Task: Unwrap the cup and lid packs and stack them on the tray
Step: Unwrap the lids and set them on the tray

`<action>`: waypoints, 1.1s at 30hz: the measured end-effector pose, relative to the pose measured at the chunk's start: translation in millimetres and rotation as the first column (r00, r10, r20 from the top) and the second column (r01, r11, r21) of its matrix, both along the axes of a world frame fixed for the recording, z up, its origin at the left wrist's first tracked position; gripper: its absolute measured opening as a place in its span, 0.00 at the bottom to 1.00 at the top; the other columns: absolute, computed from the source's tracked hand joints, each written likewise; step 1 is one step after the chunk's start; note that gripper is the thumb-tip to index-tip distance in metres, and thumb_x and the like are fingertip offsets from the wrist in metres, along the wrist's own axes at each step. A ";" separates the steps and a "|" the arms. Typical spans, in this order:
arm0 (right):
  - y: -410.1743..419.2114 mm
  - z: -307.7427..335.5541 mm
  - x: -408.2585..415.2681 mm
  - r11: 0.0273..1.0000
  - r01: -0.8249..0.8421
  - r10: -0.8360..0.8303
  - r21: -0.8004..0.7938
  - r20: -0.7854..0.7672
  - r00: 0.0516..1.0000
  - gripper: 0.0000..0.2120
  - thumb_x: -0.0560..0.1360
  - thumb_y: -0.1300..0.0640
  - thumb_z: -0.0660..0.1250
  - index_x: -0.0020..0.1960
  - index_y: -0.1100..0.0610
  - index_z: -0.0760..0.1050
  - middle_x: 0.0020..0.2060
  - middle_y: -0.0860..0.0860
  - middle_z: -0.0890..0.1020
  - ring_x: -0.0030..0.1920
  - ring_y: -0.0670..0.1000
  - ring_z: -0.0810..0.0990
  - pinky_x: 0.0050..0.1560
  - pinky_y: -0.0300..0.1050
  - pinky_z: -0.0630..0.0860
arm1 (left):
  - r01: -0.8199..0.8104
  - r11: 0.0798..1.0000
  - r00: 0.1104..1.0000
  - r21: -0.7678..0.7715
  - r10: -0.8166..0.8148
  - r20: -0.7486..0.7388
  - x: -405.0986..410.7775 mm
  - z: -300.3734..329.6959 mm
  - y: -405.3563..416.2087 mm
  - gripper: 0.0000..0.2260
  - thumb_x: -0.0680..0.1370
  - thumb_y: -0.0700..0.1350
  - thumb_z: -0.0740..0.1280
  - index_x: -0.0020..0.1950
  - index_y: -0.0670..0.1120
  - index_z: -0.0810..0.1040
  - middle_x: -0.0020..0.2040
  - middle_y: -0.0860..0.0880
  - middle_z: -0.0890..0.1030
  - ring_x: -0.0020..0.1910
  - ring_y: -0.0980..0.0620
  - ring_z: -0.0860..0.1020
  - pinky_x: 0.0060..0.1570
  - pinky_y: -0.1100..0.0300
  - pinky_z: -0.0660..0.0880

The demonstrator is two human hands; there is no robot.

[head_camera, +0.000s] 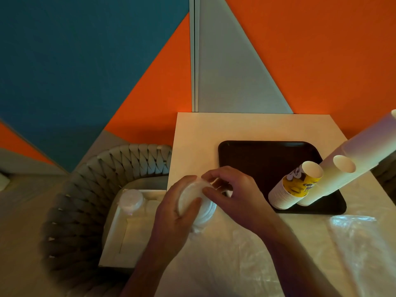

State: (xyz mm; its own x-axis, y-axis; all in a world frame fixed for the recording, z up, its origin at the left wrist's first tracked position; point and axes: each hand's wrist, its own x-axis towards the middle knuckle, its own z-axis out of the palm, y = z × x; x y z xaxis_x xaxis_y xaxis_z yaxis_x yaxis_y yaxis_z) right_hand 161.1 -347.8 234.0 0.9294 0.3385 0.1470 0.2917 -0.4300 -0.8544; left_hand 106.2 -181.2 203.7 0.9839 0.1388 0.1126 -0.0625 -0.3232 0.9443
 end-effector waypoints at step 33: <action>-7.3 -3.2 -5.4 0.986 0.138 -0.124 0.088 -0.150 0.981 0.24 0.67 0.41 0.76 0.58 0.39 0.70 0.58 0.38 0.74 0.51 0.47 0.81 0.44 0.46 0.83 | 0.041 0.938 0.991 -0.344 -0.082 -0.108 -6.0 17.9 11.6 0.06 0.76 0.50 0.69 0.45 0.61 0.83 0.46 0.54 0.84 0.44 0.54 0.82 0.31 0.59 0.79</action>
